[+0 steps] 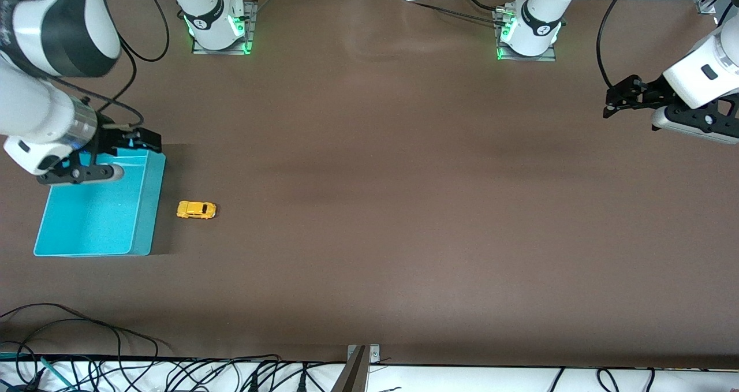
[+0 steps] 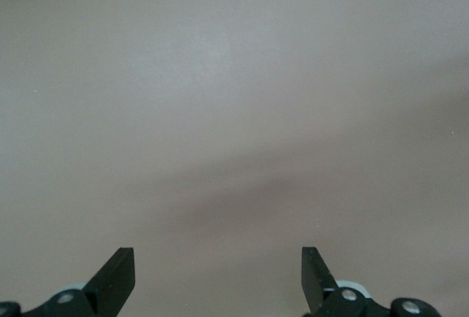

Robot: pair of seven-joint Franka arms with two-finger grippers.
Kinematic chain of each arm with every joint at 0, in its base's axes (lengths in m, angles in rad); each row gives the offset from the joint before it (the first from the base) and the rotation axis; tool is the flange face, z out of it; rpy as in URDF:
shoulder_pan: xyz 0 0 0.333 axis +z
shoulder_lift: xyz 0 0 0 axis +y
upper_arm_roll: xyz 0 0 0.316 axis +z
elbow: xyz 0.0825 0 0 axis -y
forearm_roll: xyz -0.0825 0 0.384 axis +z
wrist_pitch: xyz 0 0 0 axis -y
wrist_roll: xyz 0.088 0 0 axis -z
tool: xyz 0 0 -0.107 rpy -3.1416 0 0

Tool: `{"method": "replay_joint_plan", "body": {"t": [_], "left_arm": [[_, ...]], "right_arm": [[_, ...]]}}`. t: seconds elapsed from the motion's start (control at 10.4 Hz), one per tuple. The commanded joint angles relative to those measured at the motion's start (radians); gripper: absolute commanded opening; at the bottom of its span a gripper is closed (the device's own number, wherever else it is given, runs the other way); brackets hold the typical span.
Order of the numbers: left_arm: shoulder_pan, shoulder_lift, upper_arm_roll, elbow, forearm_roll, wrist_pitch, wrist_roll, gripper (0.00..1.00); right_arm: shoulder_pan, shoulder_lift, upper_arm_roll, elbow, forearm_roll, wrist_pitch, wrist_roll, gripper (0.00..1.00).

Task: Wind up and store yellow beetle car

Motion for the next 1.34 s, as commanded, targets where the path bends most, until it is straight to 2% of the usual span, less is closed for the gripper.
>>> {"method": "replay_joint_plan", "body": {"t": [0.0, 0.29, 0.67, 0.86, 1.05, 1.25], "left_arm": [[0.029, -0.016, -0.032, -0.013, 0.011, -0.019, -0.012, 1.0], [0.026, 0.001, -0.031, 0.014, 0.011, -0.041, -0.013, 1.0], [0.03, 0.001, -0.025, 0.012, 0.013, -0.042, -0.027, 1.0], [0.036, 0.001, -0.025, 0.012, 0.013, -0.044, -0.029, 1.0], [0.036, 0.001, -0.026, 0.012, 0.011, -0.044, -0.029, 1.0], [0.036, 0.001, -0.025, 0.012, 0.012, -0.045, -0.029, 1.0]], "right_arm": [[0.003, 0.008, 0.03, -0.118, 0.002, 0.195, -0.255, 1.0], [-0.009, 0.07, 0.039, -0.2, -0.002, 0.351, -0.603, 1.0], [-0.036, 0.156, 0.04, -0.277, -0.013, 0.566, -0.95, 1.0], [-0.04, 0.179, 0.04, -0.339, -0.014, 0.684, -1.036, 1.0], [-0.048, 0.183, 0.04, -0.457, -0.014, 0.851, -1.084, 1.0], [-0.072, 0.218, 0.04, -0.49, -0.013, 0.936, -1.163, 1.0]]}}
